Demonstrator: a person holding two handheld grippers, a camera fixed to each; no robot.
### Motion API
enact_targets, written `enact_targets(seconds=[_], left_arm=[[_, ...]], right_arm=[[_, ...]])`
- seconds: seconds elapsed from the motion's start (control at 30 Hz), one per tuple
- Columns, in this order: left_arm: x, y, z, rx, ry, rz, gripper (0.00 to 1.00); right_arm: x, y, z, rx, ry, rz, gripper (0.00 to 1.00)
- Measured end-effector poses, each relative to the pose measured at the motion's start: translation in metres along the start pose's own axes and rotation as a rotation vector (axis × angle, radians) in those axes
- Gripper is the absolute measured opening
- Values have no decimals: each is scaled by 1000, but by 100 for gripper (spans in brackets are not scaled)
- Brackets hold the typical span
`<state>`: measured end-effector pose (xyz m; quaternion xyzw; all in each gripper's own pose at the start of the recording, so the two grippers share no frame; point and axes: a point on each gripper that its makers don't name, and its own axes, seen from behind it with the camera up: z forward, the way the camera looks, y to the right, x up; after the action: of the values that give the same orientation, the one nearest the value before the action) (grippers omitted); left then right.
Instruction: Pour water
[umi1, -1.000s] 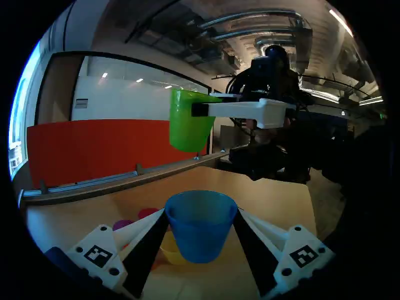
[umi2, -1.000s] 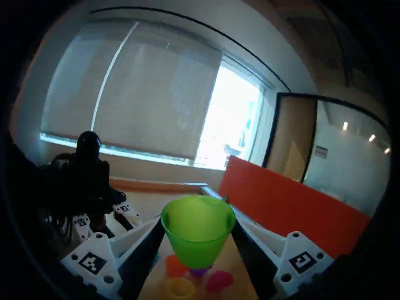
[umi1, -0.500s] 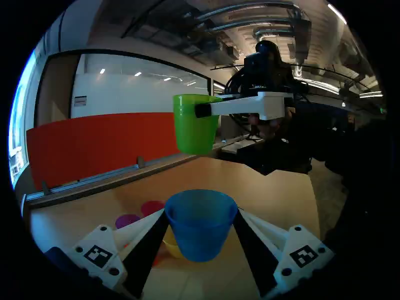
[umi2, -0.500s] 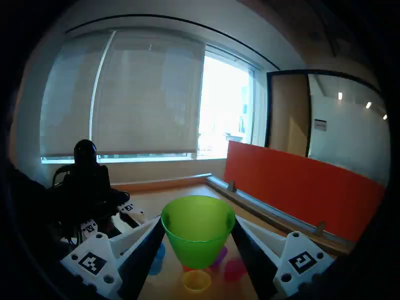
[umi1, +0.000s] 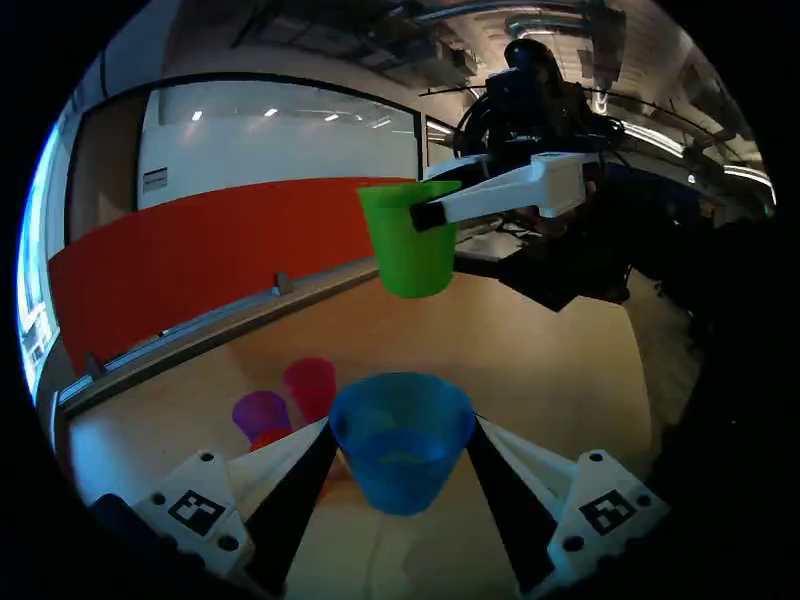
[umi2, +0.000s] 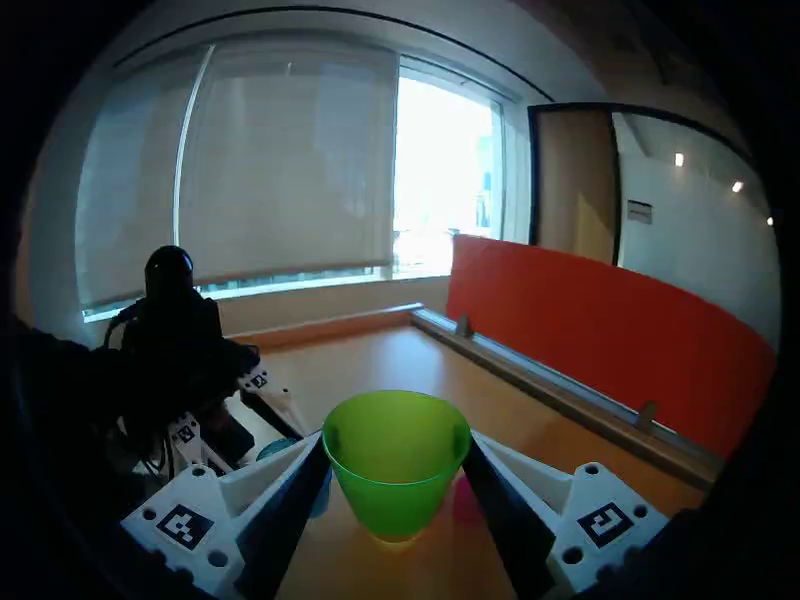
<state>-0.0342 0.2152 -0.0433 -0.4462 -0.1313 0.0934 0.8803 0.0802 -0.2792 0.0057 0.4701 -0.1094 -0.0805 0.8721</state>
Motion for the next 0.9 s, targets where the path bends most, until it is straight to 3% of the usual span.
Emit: enact_targets(seconds=[0.57, 0.9], left_arm=[[-44, -6, 7, 4, -170, 27, 88], [-64, -6, 15, -13, -223, 32, 88]], right_arm=[[-70, 15, -1, 13, -143, 1, 91], [-109, 24, 7, 8, -219, -13, 91]])
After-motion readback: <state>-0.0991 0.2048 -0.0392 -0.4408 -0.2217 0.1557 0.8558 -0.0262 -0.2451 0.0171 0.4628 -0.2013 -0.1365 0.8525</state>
